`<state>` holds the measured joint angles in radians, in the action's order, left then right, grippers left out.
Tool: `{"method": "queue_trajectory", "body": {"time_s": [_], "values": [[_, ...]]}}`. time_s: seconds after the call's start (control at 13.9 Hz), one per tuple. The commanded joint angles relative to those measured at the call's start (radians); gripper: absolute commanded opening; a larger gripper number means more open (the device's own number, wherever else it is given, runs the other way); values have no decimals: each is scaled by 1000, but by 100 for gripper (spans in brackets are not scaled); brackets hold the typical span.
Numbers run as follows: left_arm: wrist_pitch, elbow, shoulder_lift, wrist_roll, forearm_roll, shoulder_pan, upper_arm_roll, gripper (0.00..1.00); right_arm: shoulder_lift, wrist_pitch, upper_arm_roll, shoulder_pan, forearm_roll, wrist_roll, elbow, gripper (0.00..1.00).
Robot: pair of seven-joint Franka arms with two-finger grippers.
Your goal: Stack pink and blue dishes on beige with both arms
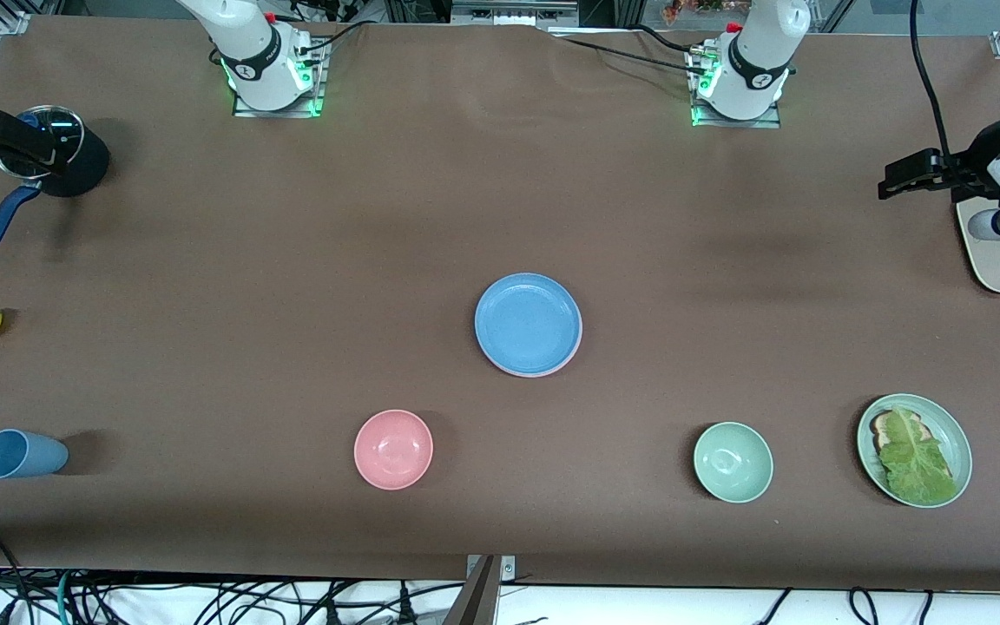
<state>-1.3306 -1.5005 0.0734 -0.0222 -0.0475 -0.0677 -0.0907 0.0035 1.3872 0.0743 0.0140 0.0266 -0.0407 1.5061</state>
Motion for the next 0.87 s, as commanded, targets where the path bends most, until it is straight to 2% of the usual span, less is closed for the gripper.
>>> {"method": "queue_trajectory", "body": {"time_s": [0.0, 0.29, 0.43, 0.79], "values": [[10, 23, 9, -7, 9, 3, 2, 100, -2, -8, -16, -3, -14, 1, -3, 100], [10, 23, 12, -7, 9, 3, 2, 100, -3, -8, -27, -3, -30, 1, 2, 100], [11, 54, 23, -7, 11, 3, 2, 100, -3, -7, -31, -5, -34, 16, -3, 100], [11, 75, 35, -4, 11, 3, 2, 100, 1, 58, -34, -5, -33, 90, -6, 100]]}}
